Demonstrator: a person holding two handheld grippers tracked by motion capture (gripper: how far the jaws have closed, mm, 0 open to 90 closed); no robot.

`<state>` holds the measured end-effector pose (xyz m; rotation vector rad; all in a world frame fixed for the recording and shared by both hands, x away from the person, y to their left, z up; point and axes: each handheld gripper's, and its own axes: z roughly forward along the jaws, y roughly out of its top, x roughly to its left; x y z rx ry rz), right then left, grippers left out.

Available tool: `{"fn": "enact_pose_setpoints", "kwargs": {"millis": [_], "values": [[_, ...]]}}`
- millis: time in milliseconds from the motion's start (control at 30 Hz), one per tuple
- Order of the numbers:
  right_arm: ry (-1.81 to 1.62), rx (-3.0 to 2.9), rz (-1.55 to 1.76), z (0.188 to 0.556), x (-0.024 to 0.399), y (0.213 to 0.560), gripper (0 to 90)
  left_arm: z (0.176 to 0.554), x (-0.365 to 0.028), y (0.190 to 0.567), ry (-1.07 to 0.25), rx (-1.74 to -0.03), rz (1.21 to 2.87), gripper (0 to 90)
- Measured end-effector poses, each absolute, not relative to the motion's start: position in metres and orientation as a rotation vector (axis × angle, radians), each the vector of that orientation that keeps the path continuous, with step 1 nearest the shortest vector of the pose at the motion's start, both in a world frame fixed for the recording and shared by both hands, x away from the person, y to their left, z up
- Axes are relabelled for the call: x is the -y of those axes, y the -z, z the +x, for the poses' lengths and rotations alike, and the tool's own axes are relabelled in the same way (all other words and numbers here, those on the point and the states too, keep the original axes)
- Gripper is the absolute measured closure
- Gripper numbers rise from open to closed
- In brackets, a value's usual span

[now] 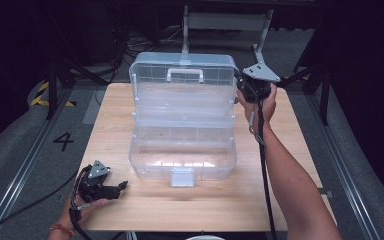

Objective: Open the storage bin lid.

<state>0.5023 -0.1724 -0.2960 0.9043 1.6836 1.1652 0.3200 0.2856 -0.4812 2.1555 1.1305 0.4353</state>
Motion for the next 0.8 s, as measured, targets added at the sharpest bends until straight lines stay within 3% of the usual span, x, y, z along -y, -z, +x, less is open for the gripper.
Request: {"fn": "enact_pose_setpoints", "kwargs": {"millis": [800], "values": [[-1.146, -1.743, 0.928, 0.523, 0.174, 0.294, 85.3, 0.320, -0.285, 0.482, -0.439, -1.135, 2.153, 15.3]]}}
